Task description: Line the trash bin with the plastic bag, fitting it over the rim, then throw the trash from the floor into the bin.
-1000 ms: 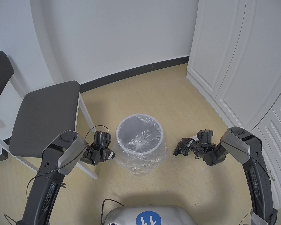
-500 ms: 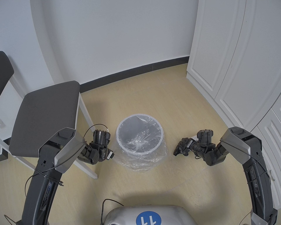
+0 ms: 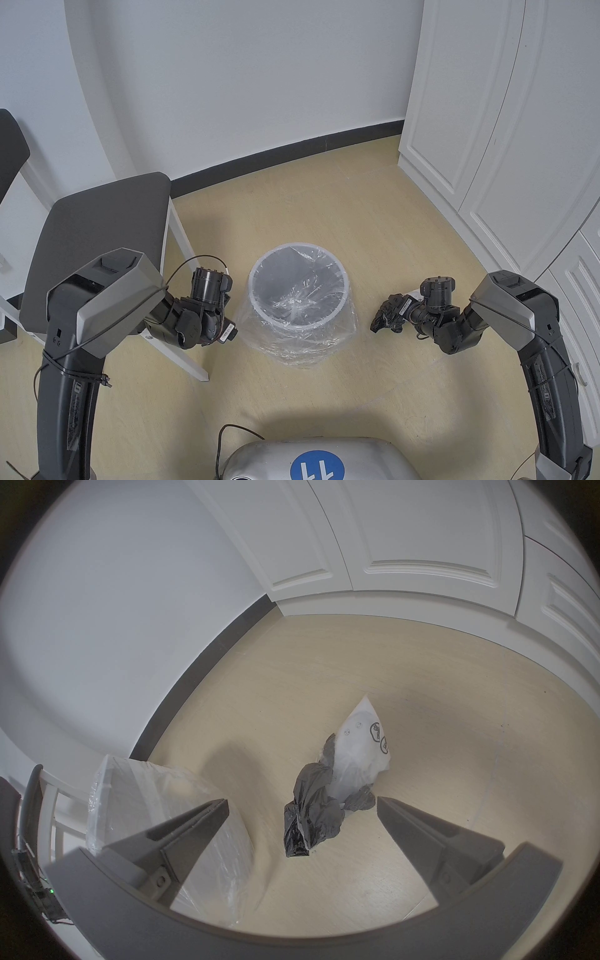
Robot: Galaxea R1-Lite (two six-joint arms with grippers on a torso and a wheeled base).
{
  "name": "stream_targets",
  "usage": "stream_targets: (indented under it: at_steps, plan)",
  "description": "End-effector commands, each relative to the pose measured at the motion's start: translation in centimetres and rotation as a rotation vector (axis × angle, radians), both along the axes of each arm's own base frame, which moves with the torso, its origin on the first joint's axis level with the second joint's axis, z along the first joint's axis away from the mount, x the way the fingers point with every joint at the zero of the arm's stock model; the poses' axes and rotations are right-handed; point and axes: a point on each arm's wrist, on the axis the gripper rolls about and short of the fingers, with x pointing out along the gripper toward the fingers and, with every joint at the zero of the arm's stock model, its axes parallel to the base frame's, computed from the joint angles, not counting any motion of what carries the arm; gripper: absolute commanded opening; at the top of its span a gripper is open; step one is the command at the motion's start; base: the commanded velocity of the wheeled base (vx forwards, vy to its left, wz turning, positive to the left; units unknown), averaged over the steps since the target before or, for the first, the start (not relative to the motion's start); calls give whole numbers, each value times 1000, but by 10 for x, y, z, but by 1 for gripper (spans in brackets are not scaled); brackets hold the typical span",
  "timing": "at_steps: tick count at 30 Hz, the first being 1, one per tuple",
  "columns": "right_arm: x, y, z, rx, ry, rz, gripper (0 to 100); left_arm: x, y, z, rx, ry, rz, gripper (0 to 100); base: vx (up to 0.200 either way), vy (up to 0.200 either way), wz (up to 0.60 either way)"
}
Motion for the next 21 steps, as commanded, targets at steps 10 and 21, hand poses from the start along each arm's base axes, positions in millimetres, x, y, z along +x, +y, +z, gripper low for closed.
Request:
stream_targets:
  at_steps: [10, 21]
  plan:
    - [0, 0, 0, -11, 4, -8, 100, -53, -20, 91, 0, -108, -101, 100, 0, 0, 0]
    - [7, -4, 4, -50, -25, -48, 100, -125, -44, 152, -92, -257, -238, 100, 0, 0, 0]
